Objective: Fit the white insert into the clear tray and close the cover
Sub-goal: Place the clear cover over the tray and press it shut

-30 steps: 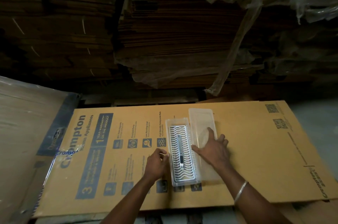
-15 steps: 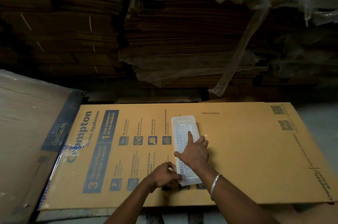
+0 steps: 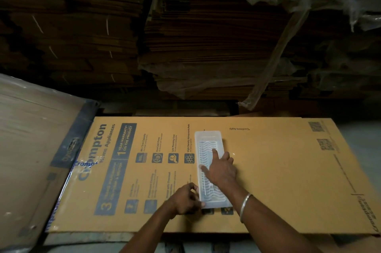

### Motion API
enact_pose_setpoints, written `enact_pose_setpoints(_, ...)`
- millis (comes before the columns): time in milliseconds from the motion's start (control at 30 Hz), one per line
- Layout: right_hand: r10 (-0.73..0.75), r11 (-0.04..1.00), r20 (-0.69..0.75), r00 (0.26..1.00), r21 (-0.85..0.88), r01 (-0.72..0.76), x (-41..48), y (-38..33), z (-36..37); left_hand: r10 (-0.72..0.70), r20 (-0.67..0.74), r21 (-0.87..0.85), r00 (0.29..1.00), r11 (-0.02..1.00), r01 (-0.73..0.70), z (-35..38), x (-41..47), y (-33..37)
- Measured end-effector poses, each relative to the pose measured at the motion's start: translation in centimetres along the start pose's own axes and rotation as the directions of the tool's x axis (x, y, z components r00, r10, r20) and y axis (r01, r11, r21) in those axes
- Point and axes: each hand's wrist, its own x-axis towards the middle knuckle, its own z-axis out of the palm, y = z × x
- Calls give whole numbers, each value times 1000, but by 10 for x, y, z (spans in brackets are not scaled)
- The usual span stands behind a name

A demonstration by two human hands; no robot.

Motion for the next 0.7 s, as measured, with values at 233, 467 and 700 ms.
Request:
enact_pose_setpoints(233, -248, 969, -5, 969, -23, 248, 39, 17, -38, 74, -169, 381, 983, 925, -4, 3, -2, 13)
enact_pose_setpoints(467, -328, 939, 101, 939, -73, 336, 63, 23, -56, 126, -203, 606, 971, 795, 23, 10, 5, 25)
enact_pose_setpoints(700, -338, 938, 91, 937, -45, 343, 67, 24, -55, 88, -201, 625, 976, 779, 58, 10, 11, 26)
